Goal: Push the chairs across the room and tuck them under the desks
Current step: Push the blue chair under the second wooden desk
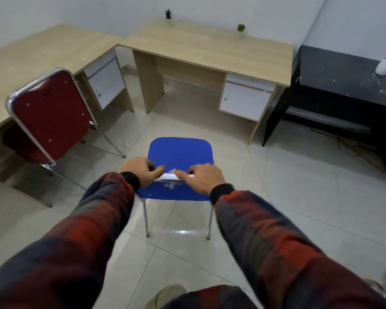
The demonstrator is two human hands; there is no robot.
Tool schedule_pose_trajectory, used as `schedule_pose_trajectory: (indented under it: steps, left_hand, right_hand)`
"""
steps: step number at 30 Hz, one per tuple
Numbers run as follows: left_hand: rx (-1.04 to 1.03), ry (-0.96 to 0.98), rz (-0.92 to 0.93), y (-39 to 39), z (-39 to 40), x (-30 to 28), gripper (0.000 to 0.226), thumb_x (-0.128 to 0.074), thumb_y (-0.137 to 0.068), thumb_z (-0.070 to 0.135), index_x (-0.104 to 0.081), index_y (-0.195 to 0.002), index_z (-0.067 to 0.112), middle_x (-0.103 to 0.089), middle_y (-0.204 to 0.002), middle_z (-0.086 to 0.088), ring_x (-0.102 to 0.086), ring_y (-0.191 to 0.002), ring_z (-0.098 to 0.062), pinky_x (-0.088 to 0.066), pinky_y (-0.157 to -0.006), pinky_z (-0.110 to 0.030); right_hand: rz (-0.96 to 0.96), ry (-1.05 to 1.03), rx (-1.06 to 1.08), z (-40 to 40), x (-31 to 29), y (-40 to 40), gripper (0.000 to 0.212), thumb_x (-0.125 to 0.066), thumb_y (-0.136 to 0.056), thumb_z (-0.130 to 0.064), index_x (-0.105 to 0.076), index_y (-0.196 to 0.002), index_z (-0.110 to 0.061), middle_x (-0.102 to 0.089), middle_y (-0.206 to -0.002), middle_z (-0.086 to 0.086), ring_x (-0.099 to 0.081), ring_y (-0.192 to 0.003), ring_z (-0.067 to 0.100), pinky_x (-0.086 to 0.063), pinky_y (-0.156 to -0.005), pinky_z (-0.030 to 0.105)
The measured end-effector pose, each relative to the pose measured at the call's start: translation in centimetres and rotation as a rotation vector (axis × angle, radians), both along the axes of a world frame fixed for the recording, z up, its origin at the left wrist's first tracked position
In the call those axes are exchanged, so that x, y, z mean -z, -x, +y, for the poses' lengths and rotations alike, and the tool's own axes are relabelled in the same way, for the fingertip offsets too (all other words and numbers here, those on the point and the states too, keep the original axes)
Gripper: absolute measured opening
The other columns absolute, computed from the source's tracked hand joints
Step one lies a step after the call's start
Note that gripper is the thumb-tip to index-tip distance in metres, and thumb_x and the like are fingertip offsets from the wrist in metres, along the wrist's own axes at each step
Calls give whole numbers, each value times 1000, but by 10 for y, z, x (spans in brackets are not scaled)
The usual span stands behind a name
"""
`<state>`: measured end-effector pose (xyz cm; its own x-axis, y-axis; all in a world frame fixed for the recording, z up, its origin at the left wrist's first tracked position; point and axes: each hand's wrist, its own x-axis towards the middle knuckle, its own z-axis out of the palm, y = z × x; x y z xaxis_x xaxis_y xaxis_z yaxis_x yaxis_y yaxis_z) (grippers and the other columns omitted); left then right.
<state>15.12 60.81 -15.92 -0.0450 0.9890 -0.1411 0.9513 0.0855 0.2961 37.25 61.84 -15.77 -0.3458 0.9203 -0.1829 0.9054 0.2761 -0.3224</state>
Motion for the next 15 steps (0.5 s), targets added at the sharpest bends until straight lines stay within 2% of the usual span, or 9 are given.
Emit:
schedule_pose_trajectory:
  steps: [2,5,8,11,15]
  left_hand:
    - [-30,3,8,26,-8,9,55,-36,-75,66,-66,-63,21,-58,-56,5,-54,-57,-18,-30,-47,-25]
    - [-85,-15,12,35,-8,9,49,-43,-79,61,-68,-66,21,-58,-57,6,-54,-58,-16,-30,-48,-23]
    - [-121,-7,10,10,6,6,45,-46,-82,59,-65,-66,22,-55,-57,8,-56,-62,-19,-34,-53,-25]
    - [-134,-4,-40,-25,19,9,43,-46,-81,60,-65,-69,23,-53,-58,8,-55,-65,-20,-35,-57,-27]
    - [-93,-44,-53,-29,34,11,43,-45,-83,59,-62,-66,23,-52,-58,9,-54,-63,-18,-35,-56,-27]
  right_hand:
    - [-9,-47,-6,-17,10,29,78,-27,-89,-79,-74,-90,-17,-69,-78,1,-62,-75,23,-49,-66,34]
    - [-6,-91,74,-12,11,46,79,-27,-87,-80,-68,-73,-13,-62,-65,3,-59,-66,25,-48,-62,34]
    - [-25,-85,60,16,9,21,77,-29,-86,-80,-68,-71,-15,-63,-65,1,-59,-64,22,-46,-59,31]
    - [-65,-80,61,44,8,-13,74,-33,-89,-78,-72,-75,-17,-66,-69,0,-59,-64,19,-38,-54,28]
    - [-121,-124,148,56,15,-18,74,-33,-90,-74,-74,-75,-15,-68,-69,3,-61,-63,21,-41,-55,28]
